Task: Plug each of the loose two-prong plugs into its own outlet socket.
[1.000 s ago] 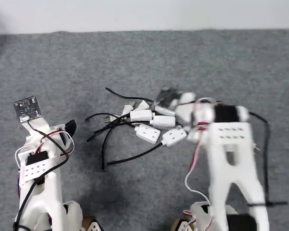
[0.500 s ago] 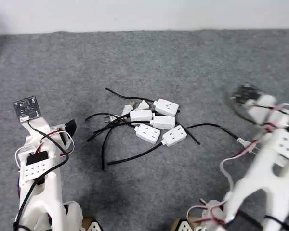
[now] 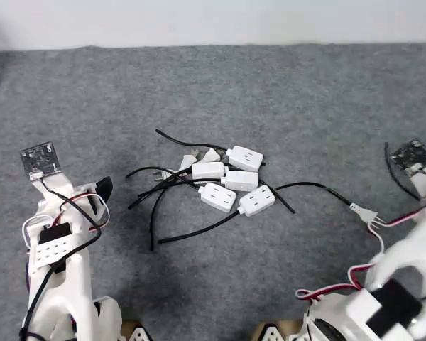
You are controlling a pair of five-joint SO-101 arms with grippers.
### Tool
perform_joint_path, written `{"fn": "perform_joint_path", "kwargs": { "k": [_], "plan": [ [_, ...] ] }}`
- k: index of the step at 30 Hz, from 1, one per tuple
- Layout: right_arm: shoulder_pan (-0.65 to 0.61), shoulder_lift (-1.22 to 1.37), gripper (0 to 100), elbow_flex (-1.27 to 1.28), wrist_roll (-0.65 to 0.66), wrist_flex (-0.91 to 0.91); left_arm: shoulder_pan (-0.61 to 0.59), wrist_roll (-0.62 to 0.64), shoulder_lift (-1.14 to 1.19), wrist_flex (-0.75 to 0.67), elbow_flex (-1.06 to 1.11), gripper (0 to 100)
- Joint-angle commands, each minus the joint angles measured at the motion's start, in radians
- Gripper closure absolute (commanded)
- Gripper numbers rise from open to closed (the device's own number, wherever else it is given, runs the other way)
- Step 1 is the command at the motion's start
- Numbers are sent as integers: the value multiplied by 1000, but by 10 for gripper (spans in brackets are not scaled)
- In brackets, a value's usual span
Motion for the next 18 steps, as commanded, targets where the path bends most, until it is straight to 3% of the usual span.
{"fn": "perform_joint_path", "kwargs": {
  "k": [1,6,12,18],
  "plan": [
    [-58,-10,991,-64,12,44,8,-2,-18,-31,-4,684],
    [-148,-10,991,-64,-74,99,8,-2,-18,-31,-4,684],
    [-173,-10,969,-64,-78,99,8,-2,-18,-31,-4,684],
    [-162,-10,640,-60,-78,102,8,-2,-18,-31,-4,684]
  ]
}}
